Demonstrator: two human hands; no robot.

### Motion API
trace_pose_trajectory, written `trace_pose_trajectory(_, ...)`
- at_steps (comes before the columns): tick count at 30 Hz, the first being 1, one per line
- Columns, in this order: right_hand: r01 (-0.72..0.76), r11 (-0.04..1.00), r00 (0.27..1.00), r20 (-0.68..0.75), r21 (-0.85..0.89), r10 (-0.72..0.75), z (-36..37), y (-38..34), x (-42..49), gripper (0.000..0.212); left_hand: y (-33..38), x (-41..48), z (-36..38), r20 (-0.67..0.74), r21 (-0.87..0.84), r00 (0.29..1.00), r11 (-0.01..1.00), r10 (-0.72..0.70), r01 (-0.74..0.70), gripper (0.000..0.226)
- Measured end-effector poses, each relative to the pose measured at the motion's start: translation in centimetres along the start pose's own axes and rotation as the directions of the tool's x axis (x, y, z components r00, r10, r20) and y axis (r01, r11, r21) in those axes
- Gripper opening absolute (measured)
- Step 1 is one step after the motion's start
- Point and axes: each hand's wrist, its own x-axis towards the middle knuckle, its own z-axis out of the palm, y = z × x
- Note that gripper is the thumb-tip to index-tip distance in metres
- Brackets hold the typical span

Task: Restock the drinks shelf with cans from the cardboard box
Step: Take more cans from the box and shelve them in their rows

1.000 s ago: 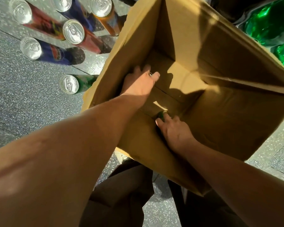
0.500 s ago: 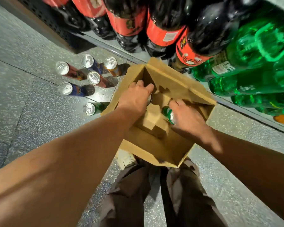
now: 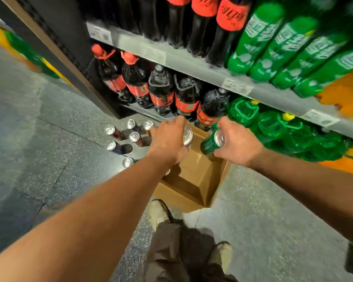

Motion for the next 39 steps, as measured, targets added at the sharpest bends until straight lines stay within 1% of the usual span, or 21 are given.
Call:
trace_pose_trajectory(3,0.067,0.998,0.995,-0.071,-0.014,-0.068,-3.3,-0.7,-2.5,0.054,1.4,-2.3,-2.2,-0.071,-0.022,0.997,1.0,-0.01,0.008,0.05)
trace_pose_trajectory(7,0.111,0.994,0.981,-0.158,-0.012,-0.112,-7.8,-2.0,-6.1,0.056,3.8,-5.5,-6.9,-0.16,-0.115,0.986,0.993,-0.049,0.031,0.052)
trace_pose_trajectory(10,0.12,0.989,0.967,-0.233,0.083,-0.098,-11.3,-3.1,-8.7,0.061,6.1,-7.9,-11.4,-0.207,-0.211,0.972,0.975,-0.114,0.07,0.053)
trace_pose_trajectory(12,0.126,0.981,0.957,-0.279,0.148,-0.081,-13.9,-4.1,-10.4,0.06,7.7,-9.4,-14.5,-0.256,-0.267,0.958,0.962,-0.132,0.061,0.048)
trace_pose_trajectory(13,0.126,0.977,0.951,-0.303,0.171,-0.069,-15.2,-4.6,-11.3,0.061,8.6,-10.1,-16.1,-0.276,-0.282,0.952,0.958,-0.131,0.05,0.049)
trace_pose_trajectory(16,0.131,0.956,0.927,-0.374,0.264,-0.024,-19.4,-6.1,-14.0,0.067,11.5,-12.3,-20.7,-0.33,-0.327,0.938,0.945,-0.109,-0.005,0.065)
trace_pose_trajectory(20,0.175,0.915,0.9,-0.437,0.365,0.002,-25.8,-7.7,-17.6,0.069,15.3,-14.9,-26.4,-0.426,-0.404,0.895,0.913,-0.131,-0.058,0.072)
trace_pose_trajectory(22,0.207,0.897,0.869,-0.494,0.389,0.014,-29.1,-8.4,-19.4,0.067,17.1,-16.0,-29.2,-0.458,-0.462,0.875,0.883,-0.159,-0.081,0.074)
trace_pose_trajectory(24,0.21,0.885,0.851,-0.524,0.415,0.044,-31.5,-9.2,-20.7,0.064,18.3,-16.6,-31.2,-0.475,-0.541,0.858,0.833,-0.194,-0.111,0.069)
trace_pose_trajectory(26,0.257,0.853,0.821,-0.568,0.455,0.055,-34.3,-10.0,-22.3,0.055,19.8,-17.5,-33.8,-0.5,-0.625,0.847,0.753,-0.182,-0.207,0.057)
trace_pose_trajectory(27,0.294,0.822,0.801,-0.595,0.487,0.066,-35.5,-10.4,-23.1,0.047,20.6,-17.9,-34.9,-0.508,-0.659,0.845,0.707,-0.165,-0.259,0.052)
trace_pose_trajectory(29,0.385,0.742,0.764,-0.64,0.549,0.077,-37.9,-11.5,-24.7,0.035,22.0,-18.8,-37.2,-0.535,-0.706,0.834,0.617,-0.14,-0.349,0.052)
trace_pose_trajectory(31,0.453,0.67,0.743,-0.664,0.588,0.08,-39.9,-12.7,-26.2,0.038,23.4,-19.5,-39.2,-0.555,-0.743,0.823,0.516,-0.118,-0.427,0.058)
trace_pose_trajectory(34,0.536,0.558,0.71,-0.696,0.634,0.109,-42.5,-14.7,-27.9,0.046,25.0,-20.2,-41.8,-0.572,-0.783,0.816,0.35,-0.081,-0.514,0.05)
trace_pose_trajectory(35,0.559,0.528,0.696,-0.708,0.64,0.121,-43.3,-15.3,-28.5,0.044,25.5,-20.4,-42.6,-0.574,-0.789,0.816,0.314,-0.07,-0.528,0.048)
trace_pose_trajectory(36,0.583,0.5,0.681,-0.721,0.64,0.129,-44.2,-15.9,-28.9,0.038,25.9,-20.6,-43.5,-0.581,-0.787,0.812,0.297,-0.06,-0.541,0.047)
trace_pose_trajectory(38,0.626,0.458,0.648,-0.748,0.631,0.146,-45.8,-16.8,-29.9,0.02,26.6,-21.0,-45.2,-0.613,-0.763,0.789,0.286,-0.036,-0.58,0.048)
trace_pose_trajectory(39,0.642,0.445,0.631,-0.76,0.624,0.155,-46.6,-17.3,-30.4,0.015,27.0,-21.3,-46.1,-0.632,-0.749,0.775,0.279,-0.025,-0.601,0.048)
